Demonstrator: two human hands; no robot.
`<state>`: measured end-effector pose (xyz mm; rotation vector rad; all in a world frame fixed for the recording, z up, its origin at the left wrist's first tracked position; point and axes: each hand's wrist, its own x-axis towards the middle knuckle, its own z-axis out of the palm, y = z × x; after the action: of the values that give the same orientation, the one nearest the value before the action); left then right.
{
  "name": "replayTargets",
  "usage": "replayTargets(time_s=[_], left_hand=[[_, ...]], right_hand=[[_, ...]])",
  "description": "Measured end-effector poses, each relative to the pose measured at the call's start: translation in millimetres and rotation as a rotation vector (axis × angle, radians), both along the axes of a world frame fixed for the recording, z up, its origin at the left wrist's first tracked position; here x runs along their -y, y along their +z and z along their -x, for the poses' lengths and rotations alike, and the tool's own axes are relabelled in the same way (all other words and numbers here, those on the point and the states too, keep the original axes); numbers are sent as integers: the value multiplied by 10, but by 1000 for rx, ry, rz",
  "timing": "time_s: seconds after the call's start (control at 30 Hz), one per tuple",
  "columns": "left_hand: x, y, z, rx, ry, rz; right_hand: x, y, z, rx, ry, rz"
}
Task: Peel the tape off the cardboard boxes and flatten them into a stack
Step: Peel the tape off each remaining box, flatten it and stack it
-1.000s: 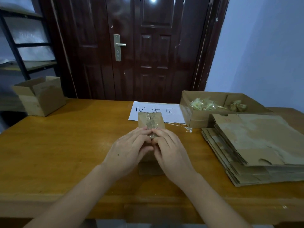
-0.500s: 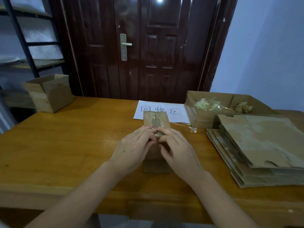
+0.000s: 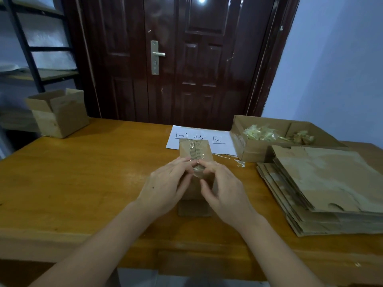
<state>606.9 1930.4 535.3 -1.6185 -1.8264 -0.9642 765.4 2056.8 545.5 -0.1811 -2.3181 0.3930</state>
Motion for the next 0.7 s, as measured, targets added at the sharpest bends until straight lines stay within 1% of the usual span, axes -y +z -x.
replayTargets(time_s=[0.07,0.17,0.33,0.43,0.57,0.7], left_hand=[[-1,-2,2,0,6,-5],[4,15,-1,-12,-10,-16],[22,26,-25,26,-25,2],[13,36,-29,3,-42,-15],[-23,31,-9,-9,-48,-47],[-16,48,-29,-8,-47,-44]], right_hand=[[-12,27,-16,12,16,-5],[-44,15,-15,0,13,-73],[-13,11,-2,-71,2,19],[6,22,10,-81,-3,3],[30,37,-22,-55,31,51],[-7,23,-3,-81,0,-34]])
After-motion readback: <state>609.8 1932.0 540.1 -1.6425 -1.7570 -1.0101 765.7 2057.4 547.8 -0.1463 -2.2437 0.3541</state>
